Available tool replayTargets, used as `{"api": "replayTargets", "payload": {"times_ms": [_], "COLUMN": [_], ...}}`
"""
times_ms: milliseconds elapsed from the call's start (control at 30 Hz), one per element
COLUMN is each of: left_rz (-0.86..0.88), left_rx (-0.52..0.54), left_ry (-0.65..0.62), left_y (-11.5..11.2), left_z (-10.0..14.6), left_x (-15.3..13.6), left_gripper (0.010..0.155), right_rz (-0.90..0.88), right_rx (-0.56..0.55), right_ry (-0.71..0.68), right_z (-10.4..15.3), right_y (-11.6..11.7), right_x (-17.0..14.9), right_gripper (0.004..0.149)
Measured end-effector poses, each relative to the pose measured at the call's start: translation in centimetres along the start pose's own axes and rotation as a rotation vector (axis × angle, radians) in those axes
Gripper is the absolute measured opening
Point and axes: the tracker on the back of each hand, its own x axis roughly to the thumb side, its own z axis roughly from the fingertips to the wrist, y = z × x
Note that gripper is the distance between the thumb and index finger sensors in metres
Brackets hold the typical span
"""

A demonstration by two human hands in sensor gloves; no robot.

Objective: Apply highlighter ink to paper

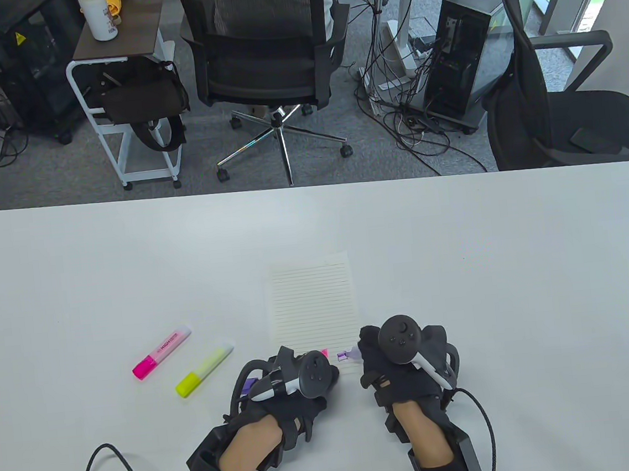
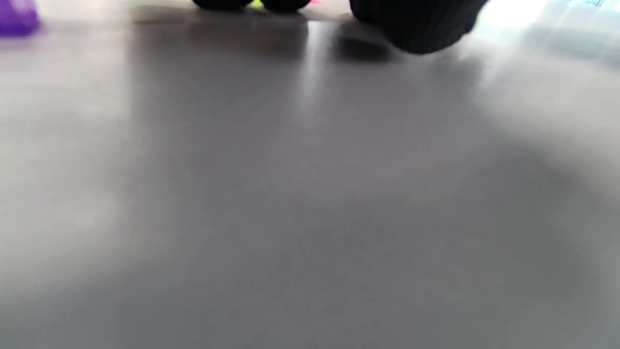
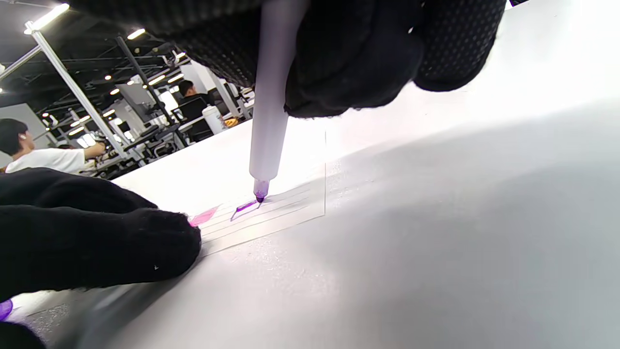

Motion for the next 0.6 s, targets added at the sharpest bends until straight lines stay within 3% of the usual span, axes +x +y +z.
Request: {"api": "replayTargets", "payload": {"times_ms": [433, 600], "left_rz": [0.000, -0.001], "left_rx": [0.000, 0.000], "left_ry": [0.000, 0.000], "left_y": [-0.03, -0.05], "left_z": [0.00, 0.00], "left_x": [0.02, 0.02], "left_gripper": [0.064, 0.065], "right_rz": [-0.010, 0.035], "right_rx": [0.030, 0.006], "right_ry": [-0.048, -0.007], "right_z": [0.00, 0.16], "right_y": [0.37, 0.00], "right_x": [0.51, 0.65], "right_gripper": [0.036, 0.036]}}
